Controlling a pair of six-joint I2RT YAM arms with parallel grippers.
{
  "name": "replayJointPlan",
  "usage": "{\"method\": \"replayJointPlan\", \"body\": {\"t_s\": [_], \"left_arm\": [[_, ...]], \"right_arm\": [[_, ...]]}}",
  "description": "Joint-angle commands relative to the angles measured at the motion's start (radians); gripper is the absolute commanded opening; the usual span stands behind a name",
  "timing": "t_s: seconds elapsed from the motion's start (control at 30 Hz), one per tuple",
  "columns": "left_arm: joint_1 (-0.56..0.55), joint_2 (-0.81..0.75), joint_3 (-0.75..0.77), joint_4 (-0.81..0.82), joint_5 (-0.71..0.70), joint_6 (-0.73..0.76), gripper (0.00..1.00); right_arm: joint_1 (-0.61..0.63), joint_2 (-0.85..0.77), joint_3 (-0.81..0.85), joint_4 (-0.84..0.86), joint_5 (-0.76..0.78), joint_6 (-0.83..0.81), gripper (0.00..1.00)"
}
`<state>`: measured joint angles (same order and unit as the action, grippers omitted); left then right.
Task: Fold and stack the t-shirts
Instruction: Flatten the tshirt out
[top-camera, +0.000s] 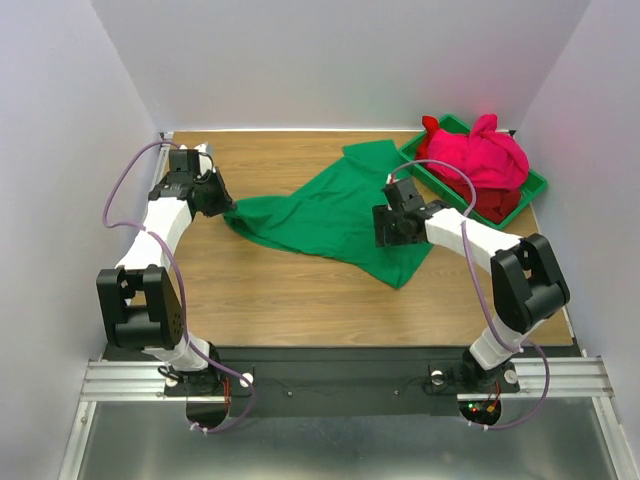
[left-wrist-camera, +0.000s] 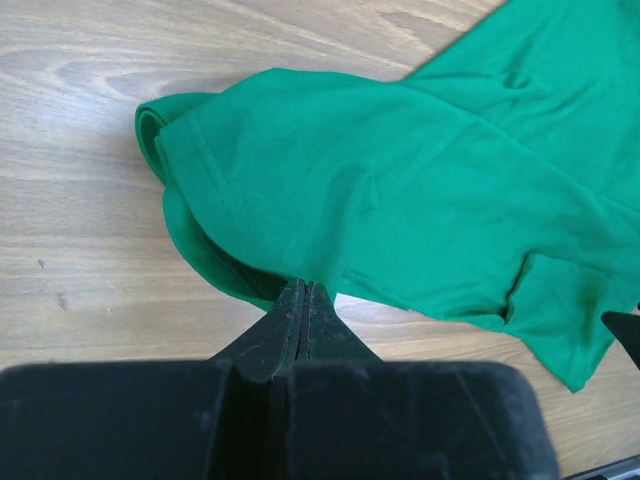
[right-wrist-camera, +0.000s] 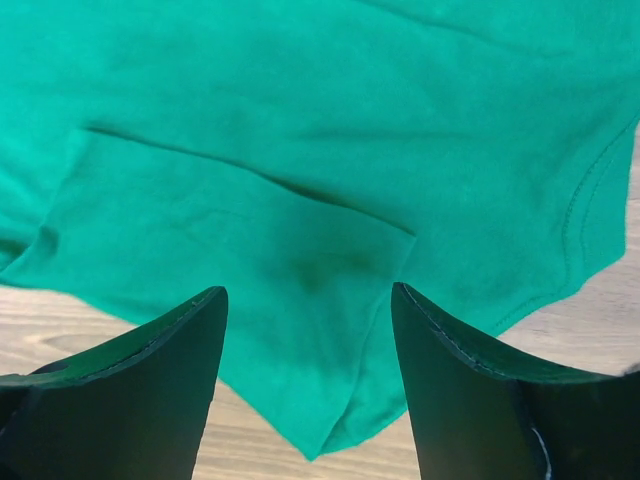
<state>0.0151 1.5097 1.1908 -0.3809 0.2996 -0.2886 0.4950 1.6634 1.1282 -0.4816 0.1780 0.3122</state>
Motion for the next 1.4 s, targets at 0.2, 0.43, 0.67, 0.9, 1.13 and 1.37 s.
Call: {"method": "replayJointPlan", "body": {"t_s": [0.2,0.43,0.67,0.9,1.13,1.37], "left_arm": [[0.005,-0.011,0.001,0.019,0.006,0.039,0.0],[0.003,-0.028,-0.033,0.022,-0.011,0.04,0.0],[0.005,-0.029,-0.042,0.016,-0.014,0.039,0.0],[0.005,-0.011,-0.01,0.002,-0.019,0.04,0.0],[0.005,-0.005,-0.007,0.0,-0.019,0.034,0.0],[0.005,-0.009,-0.008,0.0,-0.025,0.034,0.0]], "right_arm": [[-0.024,0.033,-0.067,0.153,-0.078,0.08,0.72],[-0.029,0.09,-0.025,0.159,-0.057,0.064,0.72],[-0.045,0.101,0.015,0.167,-0.029,0.067,0.72],[-0.058,0.096,0.045,0.167,-0.017,0.062,0.72],[-0.062,0.121,0.062,0.167,-0.047,0.056,0.7],[-0.061,0.119,0.03,0.167,-0.087,0.076,0.62]]}}
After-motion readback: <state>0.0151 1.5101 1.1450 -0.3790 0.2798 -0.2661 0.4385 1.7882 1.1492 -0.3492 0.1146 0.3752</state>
